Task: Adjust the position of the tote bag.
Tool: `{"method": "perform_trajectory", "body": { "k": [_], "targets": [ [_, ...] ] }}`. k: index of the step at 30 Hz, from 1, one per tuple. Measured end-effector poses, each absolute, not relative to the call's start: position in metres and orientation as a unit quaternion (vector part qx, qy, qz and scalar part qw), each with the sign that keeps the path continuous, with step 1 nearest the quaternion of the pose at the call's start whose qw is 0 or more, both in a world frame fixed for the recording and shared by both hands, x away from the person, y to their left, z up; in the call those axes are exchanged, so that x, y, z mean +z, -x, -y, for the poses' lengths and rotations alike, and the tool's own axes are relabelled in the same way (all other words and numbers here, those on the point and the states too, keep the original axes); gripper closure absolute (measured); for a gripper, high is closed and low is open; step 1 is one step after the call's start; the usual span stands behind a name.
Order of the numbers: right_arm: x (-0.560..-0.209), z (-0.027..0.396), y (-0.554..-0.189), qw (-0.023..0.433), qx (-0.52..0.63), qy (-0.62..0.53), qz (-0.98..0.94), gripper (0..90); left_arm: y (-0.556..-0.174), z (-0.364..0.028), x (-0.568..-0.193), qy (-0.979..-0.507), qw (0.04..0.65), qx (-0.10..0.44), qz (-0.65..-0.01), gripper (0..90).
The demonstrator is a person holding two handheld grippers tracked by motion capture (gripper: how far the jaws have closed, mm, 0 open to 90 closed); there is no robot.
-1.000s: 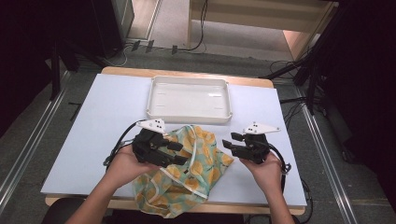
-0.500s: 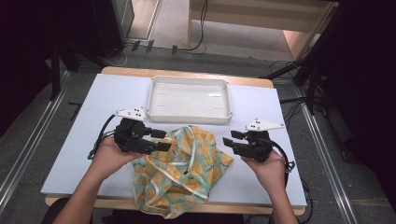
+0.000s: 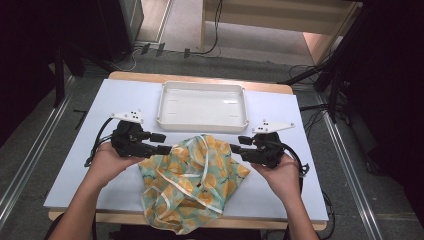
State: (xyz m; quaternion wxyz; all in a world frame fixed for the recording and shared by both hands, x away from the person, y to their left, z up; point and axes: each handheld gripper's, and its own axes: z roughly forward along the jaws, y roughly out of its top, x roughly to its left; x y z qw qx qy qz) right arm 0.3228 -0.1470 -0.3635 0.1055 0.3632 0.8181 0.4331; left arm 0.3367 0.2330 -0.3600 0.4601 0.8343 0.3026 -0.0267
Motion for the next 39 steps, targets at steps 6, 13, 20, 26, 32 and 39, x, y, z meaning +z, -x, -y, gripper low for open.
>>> {"method": "perform_trajectory", "body": {
  "k": [6, 13, 20, 26, 32, 39],
  "targets": [
    [-0.361, 0.133, -0.328, 0.097, 0.428, -0.353, -0.826, 56.4, -0.342, -0.243, -0.365, -0.831, 0.461, -0.028, -0.311, 42.5],
    [-0.352, 0.115, -0.333, 0.084, 0.433, -0.334, -0.833, 56.6, -0.345, -0.252, -0.369, -0.831, 0.457, -0.029, -0.316, 41.0],
    [-0.346, 0.108, -0.327, 0.082, 0.437, -0.326, -0.834, 56.3, -0.347, -0.256, -0.371, -0.832, 0.453, -0.029, -0.319, 39.9],
    [-0.341, 0.101, -0.323, 0.080, 0.441, -0.320, -0.835, 55.4, -0.346, -0.256, -0.370, -0.825, 0.463, -0.033, -0.322, 39.8],
    [-0.338, 0.087, -0.322, 0.077, 0.439, -0.306, -0.841, 54.3, -0.346, -0.256, -0.369, -0.826, 0.462, -0.031, -0.321, 39.8],
    [-0.337, 0.069, -0.319, 0.067, 0.445, -0.296, -0.843, 48.1, -0.345, -0.257, -0.367, -0.823, 0.468, -0.030, -0.321, 39.9]
  ]
}}
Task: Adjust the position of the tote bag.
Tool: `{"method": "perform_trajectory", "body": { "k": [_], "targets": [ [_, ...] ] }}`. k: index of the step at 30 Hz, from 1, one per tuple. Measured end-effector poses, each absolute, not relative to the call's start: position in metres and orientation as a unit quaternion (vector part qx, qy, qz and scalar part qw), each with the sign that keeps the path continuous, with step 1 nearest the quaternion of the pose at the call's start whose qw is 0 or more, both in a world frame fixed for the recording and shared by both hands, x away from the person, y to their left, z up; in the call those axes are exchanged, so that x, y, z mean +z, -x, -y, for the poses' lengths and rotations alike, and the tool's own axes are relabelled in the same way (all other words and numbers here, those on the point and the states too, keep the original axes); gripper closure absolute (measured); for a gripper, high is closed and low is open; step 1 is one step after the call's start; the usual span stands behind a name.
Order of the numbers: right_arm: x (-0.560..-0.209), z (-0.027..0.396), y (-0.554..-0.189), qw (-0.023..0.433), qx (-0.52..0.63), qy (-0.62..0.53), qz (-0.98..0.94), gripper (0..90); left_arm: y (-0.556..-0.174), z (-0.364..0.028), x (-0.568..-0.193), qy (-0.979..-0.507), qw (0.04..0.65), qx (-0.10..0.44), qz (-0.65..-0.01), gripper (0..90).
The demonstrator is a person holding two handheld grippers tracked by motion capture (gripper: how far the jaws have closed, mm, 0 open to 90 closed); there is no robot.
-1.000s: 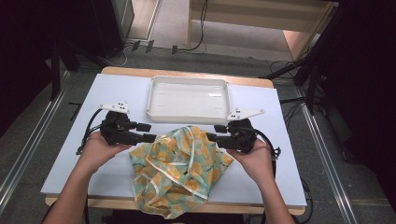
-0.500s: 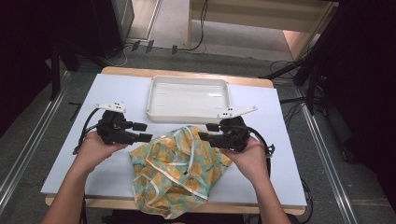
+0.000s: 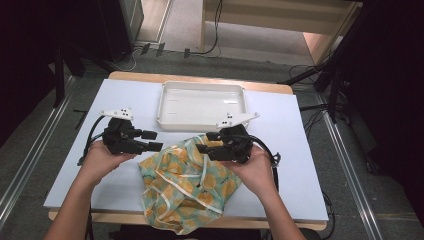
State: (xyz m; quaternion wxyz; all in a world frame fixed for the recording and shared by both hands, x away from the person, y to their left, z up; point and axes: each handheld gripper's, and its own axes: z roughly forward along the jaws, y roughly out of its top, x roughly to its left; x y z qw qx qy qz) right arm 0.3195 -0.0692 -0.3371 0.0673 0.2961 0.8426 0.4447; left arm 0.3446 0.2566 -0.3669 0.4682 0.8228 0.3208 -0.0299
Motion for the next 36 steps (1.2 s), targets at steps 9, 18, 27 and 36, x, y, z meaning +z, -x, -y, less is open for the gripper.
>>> {"method": "perform_trajectory", "body": {
  "k": [9, 18, 27, 36],
  "targets": [
    [-0.352, 0.062, -0.327, 0.076, 0.418, -0.303, -0.853, 72.6, -0.345, -0.256, -0.368, -0.825, 0.466, -0.029, -0.320, 40.0],
    [-0.351, 0.076, -0.326, 0.088, 0.417, -0.302, -0.853, 89.1, -0.344, -0.257, -0.368, -0.824, 0.467, -0.027, -0.320, 40.1],
    [-0.352, 0.118, -0.325, 0.097, 0.429, -0.335, -0.833, 88.9, -0.344, -0.255, -0.367, -0.825, 0.469, -0.026, -0.316, 40.2],
    [-0.355, 0.138, -0.331, 0.099, 0.434, -0.356, -0.822, 88.1, -0.342, -0.252, -0.366, -0.826, 0.470, -0.027, -0.311, 40.5]
  ]
}}
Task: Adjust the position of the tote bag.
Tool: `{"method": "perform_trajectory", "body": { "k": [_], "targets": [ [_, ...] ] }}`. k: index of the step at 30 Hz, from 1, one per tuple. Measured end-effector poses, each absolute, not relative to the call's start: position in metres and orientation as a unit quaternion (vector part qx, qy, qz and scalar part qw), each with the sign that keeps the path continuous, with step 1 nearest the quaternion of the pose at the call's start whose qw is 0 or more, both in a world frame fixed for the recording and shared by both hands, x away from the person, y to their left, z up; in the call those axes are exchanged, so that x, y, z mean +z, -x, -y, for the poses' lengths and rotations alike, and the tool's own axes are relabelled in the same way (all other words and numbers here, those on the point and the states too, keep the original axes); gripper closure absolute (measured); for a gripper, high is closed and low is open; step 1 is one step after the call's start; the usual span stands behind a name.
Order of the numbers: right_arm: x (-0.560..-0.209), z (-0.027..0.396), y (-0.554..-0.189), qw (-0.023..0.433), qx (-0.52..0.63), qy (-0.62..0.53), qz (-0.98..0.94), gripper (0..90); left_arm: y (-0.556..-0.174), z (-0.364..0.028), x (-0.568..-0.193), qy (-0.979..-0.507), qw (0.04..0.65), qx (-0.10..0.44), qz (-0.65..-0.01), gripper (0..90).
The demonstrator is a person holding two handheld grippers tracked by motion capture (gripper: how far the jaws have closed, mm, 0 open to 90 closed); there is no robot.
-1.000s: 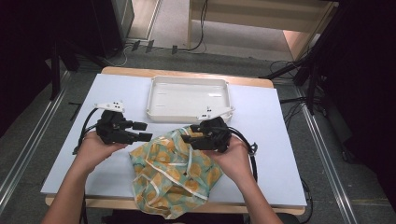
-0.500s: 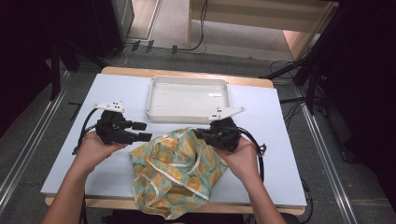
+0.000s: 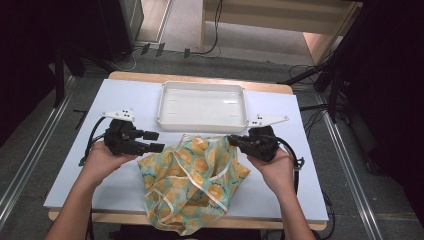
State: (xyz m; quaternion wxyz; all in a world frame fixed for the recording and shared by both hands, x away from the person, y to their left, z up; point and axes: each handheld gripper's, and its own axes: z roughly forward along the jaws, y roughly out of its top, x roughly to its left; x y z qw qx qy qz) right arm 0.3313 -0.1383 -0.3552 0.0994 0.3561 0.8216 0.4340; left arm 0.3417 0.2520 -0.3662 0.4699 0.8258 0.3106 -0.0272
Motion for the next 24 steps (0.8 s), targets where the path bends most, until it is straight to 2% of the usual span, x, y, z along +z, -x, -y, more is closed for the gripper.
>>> {"method": "perform_trajectory", "body": {
  "k": [10, 24],
  "targets": [
    [-0.376, 0.158, -0.341, 0.105, 0.431, -0.380, -0.812, 87.8, -0.341, -0.248, -0.367, -0.825, 0.474, -0.032, -0.305, 40.8],
    [-0.419, 0.160, -0.358, 0.064, 0.400, -0.405, -0.820, 87.0, -0.342, -0.243, -0.373, -0.830, 0.467, -0.039, -0.302, 40.8]
  ]
}}
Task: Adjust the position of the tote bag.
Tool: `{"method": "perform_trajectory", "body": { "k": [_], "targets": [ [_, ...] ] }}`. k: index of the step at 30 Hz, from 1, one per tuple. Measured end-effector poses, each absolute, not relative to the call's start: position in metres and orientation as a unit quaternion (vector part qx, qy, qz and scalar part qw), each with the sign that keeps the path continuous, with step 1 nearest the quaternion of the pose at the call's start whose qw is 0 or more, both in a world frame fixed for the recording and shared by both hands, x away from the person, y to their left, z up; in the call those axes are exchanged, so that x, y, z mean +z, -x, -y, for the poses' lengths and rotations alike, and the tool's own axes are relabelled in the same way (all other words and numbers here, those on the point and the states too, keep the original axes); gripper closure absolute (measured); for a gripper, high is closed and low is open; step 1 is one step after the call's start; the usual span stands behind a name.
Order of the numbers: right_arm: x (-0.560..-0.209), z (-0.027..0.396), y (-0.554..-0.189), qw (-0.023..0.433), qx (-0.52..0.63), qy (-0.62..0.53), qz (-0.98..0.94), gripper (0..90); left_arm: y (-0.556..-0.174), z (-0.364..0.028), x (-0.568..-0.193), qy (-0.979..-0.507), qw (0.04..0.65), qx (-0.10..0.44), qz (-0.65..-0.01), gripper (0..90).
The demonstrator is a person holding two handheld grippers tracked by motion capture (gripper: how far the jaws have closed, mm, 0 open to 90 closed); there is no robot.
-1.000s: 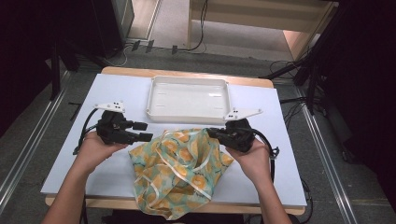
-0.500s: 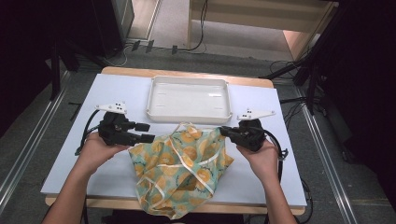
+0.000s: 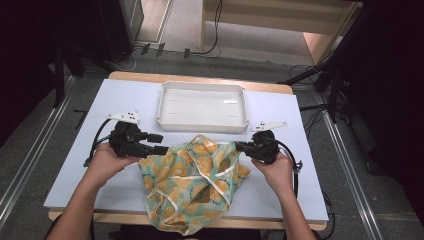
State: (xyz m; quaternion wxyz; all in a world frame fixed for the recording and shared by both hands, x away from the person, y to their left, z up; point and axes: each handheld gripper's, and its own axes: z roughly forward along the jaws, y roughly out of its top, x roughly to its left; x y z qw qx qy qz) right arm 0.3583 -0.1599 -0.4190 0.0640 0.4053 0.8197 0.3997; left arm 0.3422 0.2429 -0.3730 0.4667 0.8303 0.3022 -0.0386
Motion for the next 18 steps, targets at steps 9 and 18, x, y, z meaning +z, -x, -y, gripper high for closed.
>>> {"method": "perform_trajectory", "body": {
  "k": [9, 18],
  "targets": [
    [-0.423, 0.160, -0.360, 0.057, 0.395, -0.408, -0.821, 77.3, -0.343, -0.241, -0.376, -0.831, 0.465, -0.042, -0.301, 40.8],
    [-0.387, 0.170, -0.344, 0.081, 0.419, -0.400, -0.811, 67.0, -0.342, -0.242, -0.375, -0.829, 0.469, -0.042, -0.301, 40.8]
  ]
}}
